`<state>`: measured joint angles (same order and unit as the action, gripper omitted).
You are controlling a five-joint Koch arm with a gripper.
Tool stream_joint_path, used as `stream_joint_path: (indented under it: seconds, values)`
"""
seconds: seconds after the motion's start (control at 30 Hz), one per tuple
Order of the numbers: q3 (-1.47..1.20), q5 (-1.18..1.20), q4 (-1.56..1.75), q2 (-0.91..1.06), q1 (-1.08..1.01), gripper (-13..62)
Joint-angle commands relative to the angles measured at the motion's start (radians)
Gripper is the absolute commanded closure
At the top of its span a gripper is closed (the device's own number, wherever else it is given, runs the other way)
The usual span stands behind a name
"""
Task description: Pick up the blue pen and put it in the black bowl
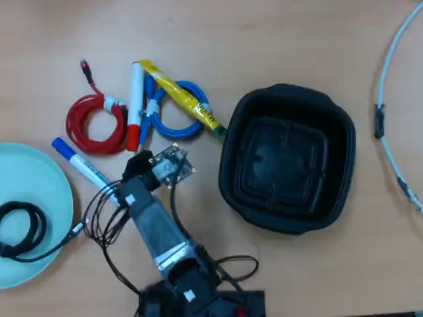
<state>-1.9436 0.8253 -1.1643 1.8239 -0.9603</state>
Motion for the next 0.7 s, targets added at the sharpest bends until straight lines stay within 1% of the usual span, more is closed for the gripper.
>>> stream_joint_path:
  seconds: [0.0, 0.23, 0.43, 0.57, 0.67]
  values:
    - [0.130, 0.163, 0.002, -0.012, 0.041, -0.3]
    - [0.204, 0.268, -0.025, -0.103, 0.115, -0.4]
    - [0.209, 0.500, -0.028, -0.126, 0.213, -0.3]
    - [0.225, 0.558, -0.023, -0.135, 0.242, -0.3]
    - [0.241, 0.614, -0.014, -0.195, 0.255, -0.3]
